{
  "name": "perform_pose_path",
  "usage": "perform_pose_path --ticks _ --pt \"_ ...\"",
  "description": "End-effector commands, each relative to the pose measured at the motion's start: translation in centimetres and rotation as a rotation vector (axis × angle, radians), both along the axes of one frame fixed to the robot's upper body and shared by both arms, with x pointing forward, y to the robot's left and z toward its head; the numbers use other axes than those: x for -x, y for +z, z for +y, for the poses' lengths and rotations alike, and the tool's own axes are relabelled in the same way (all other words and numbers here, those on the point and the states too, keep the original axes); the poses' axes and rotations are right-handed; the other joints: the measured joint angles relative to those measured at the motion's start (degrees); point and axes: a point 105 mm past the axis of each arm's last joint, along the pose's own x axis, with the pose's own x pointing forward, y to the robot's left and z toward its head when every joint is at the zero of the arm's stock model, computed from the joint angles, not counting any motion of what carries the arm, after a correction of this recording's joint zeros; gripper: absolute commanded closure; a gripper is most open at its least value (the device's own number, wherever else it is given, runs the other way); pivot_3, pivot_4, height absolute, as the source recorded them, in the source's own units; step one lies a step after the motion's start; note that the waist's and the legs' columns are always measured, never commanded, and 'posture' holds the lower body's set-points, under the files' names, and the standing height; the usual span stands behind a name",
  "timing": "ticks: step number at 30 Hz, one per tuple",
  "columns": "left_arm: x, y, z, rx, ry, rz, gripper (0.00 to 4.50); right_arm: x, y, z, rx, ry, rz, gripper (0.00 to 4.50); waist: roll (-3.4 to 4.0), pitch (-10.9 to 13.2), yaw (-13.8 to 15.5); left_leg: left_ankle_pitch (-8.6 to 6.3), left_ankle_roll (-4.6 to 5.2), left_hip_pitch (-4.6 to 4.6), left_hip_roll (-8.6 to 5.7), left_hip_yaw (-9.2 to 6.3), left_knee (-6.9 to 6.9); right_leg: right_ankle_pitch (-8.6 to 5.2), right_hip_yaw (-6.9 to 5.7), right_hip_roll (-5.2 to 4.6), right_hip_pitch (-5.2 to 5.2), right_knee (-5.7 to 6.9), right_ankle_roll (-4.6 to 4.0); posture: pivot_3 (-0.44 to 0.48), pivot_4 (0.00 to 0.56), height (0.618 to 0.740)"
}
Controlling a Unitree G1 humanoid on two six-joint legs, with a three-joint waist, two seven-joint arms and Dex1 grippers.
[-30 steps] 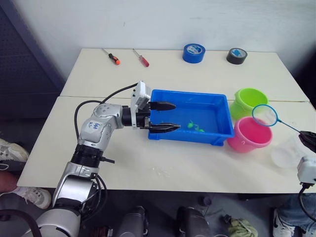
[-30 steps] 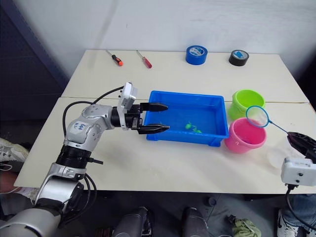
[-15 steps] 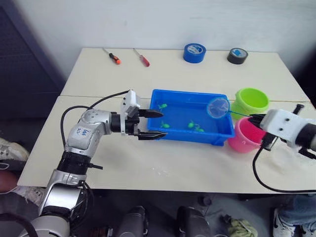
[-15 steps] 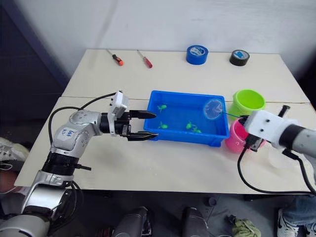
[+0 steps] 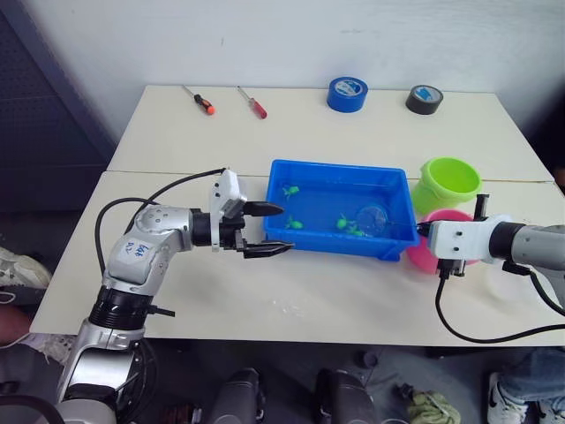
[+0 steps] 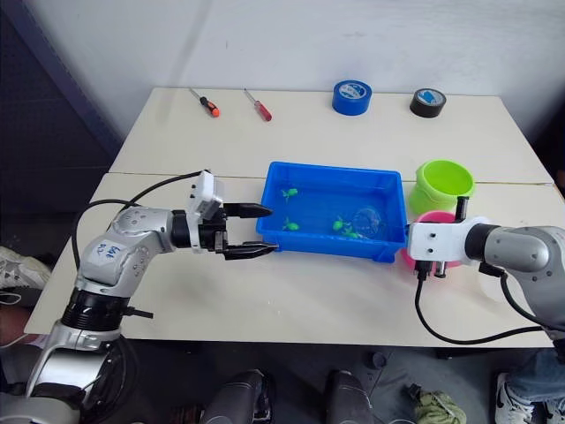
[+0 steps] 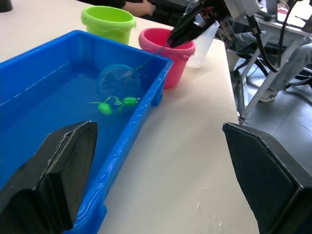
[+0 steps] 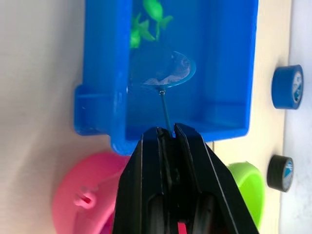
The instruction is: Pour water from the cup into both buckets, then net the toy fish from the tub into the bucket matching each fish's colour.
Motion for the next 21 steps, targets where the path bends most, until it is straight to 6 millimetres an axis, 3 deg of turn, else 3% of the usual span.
perform_pose_path --ticks 1,13,18,21 --pt "0.3 1.2 0.2 0.016 0.002 -0.049 0.02 0.2 1.2 0.3 -0.15 -0.038 0.006 4.5 0.0 0.0 0.0 0.0 0.0 0.0 0.0 0.0 0.0 0.0 -0.01 0.0 0.0 0.01 0.0 0.0 0.15 0.74" --pt "-0.3 1.6 0.0 0.017 -0.005 -0.071 0.02 1.2 1.3 -1.4 -0.569 -0.281 0.161 4.5 0.0 0.0 0.03 -0.01 -0.01 0.0 0.01 -0.01 0.0 0.0 0.0 0.0 0.0 0.01 0.0 0.0 0.15 0.74" --pt "-0.5 2.0 -0.5 0.041 -0.022 -0.075 0.02 1.9 2.3 -1.8 -0.753 -0.38 0.203 4.5 0.0 0.0 0.1 -0.01 -0.02 0.0 0.01 -0.02 0.0 0.0 0.0 0.0 0.0 0.02 0.0 0.0 0.15 0.74" --pt "-0.5 3.2 -1.5 0.13 -0.05 -0.05 0.02 2.2 3.9 -2.3 -0.879 -0.44 0.182 4.5 0.0 0.0 0.18 -0.01 -0.01 -0.01 0.01 -0.02 0.0 0.0 0.02 0.0 0.0 -0.01 0.0 0.0 0.15 0.74"
